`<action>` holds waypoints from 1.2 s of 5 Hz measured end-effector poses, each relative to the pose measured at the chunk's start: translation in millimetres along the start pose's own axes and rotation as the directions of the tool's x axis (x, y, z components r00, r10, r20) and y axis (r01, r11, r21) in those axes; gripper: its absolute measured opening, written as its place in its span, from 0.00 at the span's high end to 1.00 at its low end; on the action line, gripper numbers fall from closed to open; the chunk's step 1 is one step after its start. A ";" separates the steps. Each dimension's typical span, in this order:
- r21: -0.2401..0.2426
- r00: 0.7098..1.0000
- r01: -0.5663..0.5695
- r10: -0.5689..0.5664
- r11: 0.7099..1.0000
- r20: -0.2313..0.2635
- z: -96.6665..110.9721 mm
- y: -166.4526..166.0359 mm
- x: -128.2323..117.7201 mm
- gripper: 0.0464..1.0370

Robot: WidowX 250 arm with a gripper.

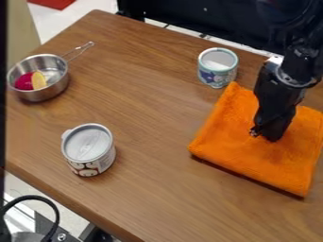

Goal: Moved the orange cloth to the upper right side of the table

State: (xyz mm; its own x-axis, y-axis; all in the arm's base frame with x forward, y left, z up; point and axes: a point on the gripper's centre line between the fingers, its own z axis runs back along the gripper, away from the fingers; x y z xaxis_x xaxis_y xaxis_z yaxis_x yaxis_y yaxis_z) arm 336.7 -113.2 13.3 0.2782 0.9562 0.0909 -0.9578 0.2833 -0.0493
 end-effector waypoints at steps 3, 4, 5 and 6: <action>-0.066 0.997 0.069 -0.067 0.995 0.026 -2.9 -22.8 -15.2 0.99; -0.088 0.991 0.124 -0.119 0.988 0.068 -2.5 -32.4 -22.4 0.99; -0.106 0.989 0.138 -0.132 0.985 0.070 -2.2 -41.9 -23.7 0.99; -0.122 0.989 0.137 -0.129 0.983 0.071 -0.9 -51.2 -24.8 0.99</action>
State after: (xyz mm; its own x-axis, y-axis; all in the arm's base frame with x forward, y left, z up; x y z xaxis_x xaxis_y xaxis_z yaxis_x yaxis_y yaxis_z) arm 378.9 -151.4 12.7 0.3933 0.9041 0.1669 -0.8945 0.4182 -0.1577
